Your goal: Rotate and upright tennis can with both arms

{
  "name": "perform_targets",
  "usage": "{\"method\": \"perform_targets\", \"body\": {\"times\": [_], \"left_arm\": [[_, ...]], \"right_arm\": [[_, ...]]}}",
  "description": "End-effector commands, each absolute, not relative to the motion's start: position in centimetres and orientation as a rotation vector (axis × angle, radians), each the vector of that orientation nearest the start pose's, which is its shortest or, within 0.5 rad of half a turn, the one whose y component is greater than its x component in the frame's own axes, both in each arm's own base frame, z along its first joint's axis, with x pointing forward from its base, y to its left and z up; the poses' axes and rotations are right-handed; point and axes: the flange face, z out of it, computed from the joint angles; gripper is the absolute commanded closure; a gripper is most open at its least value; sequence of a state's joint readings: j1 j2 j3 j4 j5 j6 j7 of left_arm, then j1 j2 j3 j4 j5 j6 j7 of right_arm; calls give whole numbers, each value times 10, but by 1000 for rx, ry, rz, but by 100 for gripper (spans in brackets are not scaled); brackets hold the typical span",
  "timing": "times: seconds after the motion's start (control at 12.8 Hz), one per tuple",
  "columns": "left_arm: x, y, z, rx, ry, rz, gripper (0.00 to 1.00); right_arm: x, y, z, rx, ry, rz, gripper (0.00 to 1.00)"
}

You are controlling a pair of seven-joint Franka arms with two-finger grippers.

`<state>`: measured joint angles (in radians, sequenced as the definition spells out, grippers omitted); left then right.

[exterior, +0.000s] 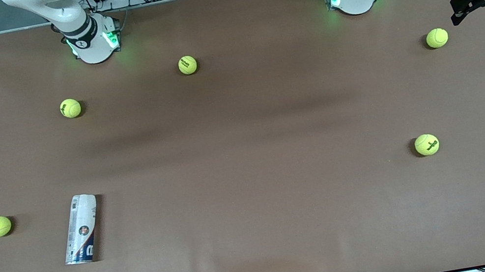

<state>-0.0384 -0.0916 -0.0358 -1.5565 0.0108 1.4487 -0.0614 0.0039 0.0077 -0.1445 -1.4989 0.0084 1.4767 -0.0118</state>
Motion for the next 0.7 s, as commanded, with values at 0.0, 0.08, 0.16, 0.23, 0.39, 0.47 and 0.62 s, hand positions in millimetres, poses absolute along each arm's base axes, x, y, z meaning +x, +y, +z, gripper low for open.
{"method": "perform_targets", "body": {"times": [0.0, 0.08, 0.16, 0.23, 0.39, 0.47, 0.62], "left_arm": [[511, -38, 671, -3139, 48, 39, 0], [511, -38, 671, -3138, 48, 38, 0], [511, -39, 673, -3138, 46, 31, 0], [513, -39, 673, -3139, 46, 29, 0], [514, -38, 672, -3132, 49, 33, 0], [515, -38, 669, -3138, 51, 41, 0], [516, -37, 666, -3138, 46, 50, 0]], "right_arm": [[545, -74, 650, -3138, 220, 41, 0], [546, -74, 650, -3138, 220, 44, 0], [546, -74, 648, -3138, 220, 46, 0], [546, -74, 648, -3138, 217, 48, 0], [548, -74, 644, -3138, 217, 56, 0], [551, -75, 642, -3139, 213, 46, 0], [558, -74, 633, -3140, 205, 51, 0]]}}
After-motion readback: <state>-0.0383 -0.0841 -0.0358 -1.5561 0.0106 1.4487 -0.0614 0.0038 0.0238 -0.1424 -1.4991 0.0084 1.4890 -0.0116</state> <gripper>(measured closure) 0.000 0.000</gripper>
